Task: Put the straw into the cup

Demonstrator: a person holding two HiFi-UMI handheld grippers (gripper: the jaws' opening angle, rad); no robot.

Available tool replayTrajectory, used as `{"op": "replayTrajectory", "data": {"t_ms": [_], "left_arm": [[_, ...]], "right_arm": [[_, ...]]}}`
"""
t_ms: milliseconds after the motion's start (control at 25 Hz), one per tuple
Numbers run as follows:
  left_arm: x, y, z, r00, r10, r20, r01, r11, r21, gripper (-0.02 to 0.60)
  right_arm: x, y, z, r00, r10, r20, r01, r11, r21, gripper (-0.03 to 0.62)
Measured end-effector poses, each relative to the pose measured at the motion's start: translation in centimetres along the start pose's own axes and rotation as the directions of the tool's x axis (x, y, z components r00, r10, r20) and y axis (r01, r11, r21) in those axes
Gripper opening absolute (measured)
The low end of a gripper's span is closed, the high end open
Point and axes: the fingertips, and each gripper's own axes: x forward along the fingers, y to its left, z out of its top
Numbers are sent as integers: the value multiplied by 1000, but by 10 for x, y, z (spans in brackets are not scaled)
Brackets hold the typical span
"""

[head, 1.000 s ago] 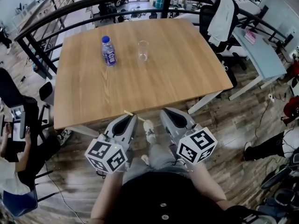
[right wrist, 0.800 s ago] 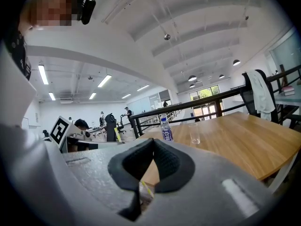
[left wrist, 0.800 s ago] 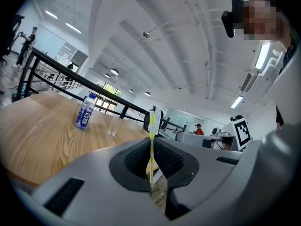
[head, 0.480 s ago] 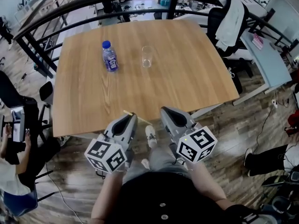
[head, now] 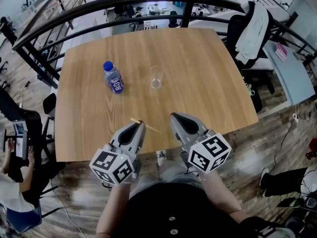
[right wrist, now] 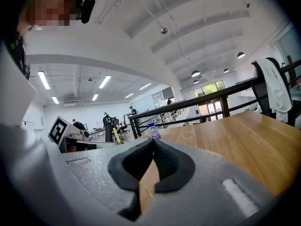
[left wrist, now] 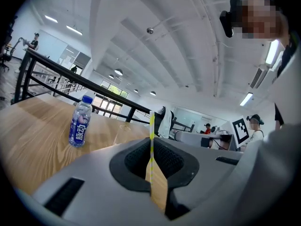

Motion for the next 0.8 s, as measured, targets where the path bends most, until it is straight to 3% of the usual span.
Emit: {"op": "replayTrajectory", "data": {"t_ms": [360,800], "left_arm": [[64,27,33,999,33,26,-33,999,18,34],[114,52,62,993,87,79,-89,996,25,34]], "right_arm": [[47,-60,34,999,42,10,-42,999,-16,-2],[87,-102,50,993,115,-6,-115,993,-21,-2]]}}
